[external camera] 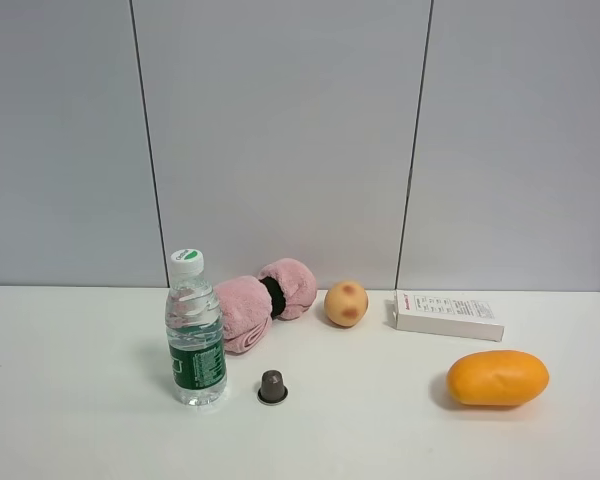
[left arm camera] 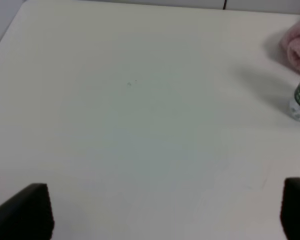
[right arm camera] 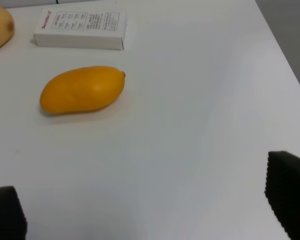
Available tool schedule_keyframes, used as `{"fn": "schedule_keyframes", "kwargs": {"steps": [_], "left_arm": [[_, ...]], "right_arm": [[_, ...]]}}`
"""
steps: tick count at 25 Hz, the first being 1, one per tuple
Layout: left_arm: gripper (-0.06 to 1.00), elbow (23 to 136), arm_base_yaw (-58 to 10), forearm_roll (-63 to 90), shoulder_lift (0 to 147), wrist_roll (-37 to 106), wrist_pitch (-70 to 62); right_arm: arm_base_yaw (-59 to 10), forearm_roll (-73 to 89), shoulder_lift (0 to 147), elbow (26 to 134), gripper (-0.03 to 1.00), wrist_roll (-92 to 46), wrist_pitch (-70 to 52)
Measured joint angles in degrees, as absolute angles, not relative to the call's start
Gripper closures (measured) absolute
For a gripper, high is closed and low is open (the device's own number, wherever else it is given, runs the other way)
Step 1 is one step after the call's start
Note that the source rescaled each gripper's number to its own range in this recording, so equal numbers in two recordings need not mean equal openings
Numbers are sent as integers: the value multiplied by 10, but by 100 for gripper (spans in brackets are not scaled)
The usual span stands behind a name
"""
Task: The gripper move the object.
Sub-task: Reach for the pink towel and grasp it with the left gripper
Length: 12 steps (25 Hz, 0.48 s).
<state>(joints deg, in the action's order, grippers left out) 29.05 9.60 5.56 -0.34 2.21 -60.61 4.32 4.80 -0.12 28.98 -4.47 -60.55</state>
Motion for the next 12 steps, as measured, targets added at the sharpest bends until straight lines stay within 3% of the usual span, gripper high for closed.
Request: {"fn": "schedule_keyframes", "kwargs": {"steps": [1,12], "left_arm": [[7,290,96,56,-3,22,-606],[7,290,96,56,-3,22,-606]], "right_arm": [[43,48,-1,290,-3,-45,-606],[43,48,-1,290,-3,-45,-606]]}}
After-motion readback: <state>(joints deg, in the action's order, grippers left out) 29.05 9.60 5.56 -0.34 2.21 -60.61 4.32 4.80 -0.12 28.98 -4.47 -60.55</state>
